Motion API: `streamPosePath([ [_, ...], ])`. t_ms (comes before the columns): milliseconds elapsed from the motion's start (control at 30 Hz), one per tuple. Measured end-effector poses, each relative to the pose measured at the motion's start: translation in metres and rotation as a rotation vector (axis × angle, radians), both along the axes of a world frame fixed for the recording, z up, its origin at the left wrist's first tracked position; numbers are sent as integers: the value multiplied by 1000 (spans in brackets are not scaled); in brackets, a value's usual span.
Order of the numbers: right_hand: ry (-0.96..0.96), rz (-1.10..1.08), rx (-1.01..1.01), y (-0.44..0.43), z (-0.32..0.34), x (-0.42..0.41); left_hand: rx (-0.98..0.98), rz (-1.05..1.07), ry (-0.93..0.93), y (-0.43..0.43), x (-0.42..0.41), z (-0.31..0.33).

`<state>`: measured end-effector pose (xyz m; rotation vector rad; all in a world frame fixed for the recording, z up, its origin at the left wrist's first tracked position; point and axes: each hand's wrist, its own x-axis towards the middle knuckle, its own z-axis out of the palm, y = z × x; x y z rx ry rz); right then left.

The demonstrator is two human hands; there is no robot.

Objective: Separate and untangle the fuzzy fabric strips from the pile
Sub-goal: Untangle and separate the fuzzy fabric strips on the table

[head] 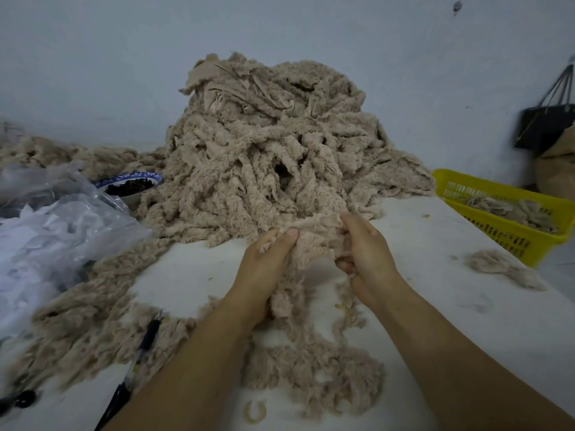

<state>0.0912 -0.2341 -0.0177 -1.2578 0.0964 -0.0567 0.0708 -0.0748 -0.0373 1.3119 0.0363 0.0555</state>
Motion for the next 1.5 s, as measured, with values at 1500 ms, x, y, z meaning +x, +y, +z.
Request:
streamPosePath([
  [1500,-484,150,-848,8,-20,-8,-317,46,62,9,2,-3],
])
